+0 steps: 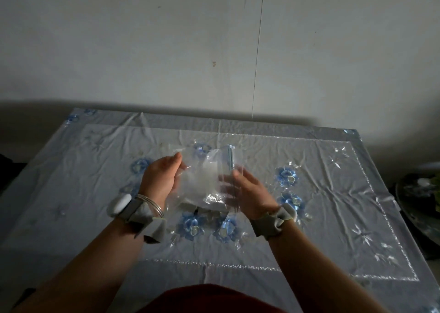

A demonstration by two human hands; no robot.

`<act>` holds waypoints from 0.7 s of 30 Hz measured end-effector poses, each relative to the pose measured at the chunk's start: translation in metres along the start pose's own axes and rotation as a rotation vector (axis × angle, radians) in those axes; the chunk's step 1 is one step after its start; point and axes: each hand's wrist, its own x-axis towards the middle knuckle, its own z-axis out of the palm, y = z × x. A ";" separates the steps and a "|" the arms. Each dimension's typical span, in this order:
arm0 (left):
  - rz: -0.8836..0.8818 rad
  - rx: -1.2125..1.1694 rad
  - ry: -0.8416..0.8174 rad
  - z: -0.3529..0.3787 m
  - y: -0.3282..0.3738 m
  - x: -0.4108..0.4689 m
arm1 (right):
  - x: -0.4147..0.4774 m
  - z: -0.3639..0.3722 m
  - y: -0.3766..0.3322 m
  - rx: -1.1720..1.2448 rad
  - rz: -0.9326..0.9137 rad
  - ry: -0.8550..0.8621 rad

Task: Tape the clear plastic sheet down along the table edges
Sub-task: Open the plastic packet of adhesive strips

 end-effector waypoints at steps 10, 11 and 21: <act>-0.358 0.229 0.219 -0.071 -0.060 -0.081 | -0.008 0.054 0.048 -0.758 -0.339 0.230; -0.412 0.160 0.245 -0.085 -0.063 -0.088 | -0.012 0.069 0.054 -0.830 -0.434 0.174; -0.578 -0.594 0.138 -0.169 -0.063 -0.097 | -0.021 0.151 0.087 -1.317 -0.845 -0.370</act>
